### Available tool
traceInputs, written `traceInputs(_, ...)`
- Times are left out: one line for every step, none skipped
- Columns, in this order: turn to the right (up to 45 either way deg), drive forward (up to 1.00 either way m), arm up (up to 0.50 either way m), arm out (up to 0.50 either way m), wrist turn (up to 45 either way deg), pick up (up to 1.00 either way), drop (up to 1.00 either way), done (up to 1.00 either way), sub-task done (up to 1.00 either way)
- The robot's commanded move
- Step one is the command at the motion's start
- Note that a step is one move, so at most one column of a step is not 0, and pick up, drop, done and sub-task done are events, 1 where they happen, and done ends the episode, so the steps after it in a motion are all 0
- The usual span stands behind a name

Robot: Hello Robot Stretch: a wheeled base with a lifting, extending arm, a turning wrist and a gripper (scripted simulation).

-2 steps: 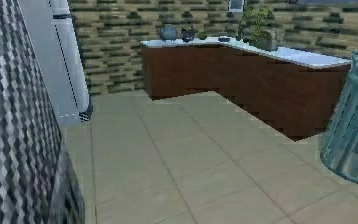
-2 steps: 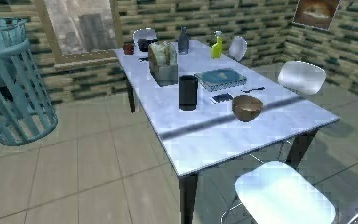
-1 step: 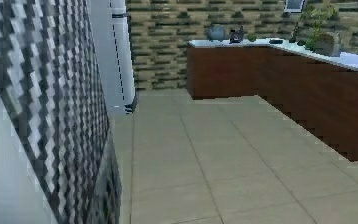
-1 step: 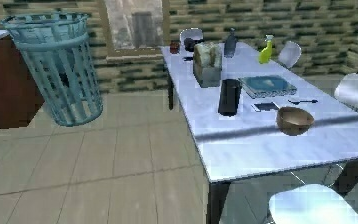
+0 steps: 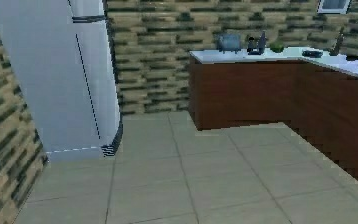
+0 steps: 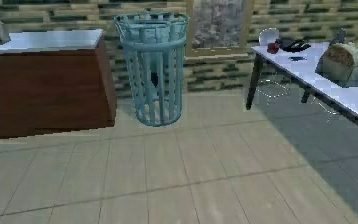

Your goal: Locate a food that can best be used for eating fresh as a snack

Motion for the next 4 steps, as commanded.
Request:
traceInputs(0.0,1.0,0.0,0.0,0.0,0.0,0.0,0.0,0.0)
traceInputs(0.0,1.0,0.0,0.0,0.0,0.0,0.0,0.0,0.0)
traceInputs(-15.0,0.0,0.0,0.0,0.0,0.0,0.0,0.0,0.0)
traceInputs(0.0,0.1,0.0,0.0,0.0,0.0,0.0,0.0,0.0)
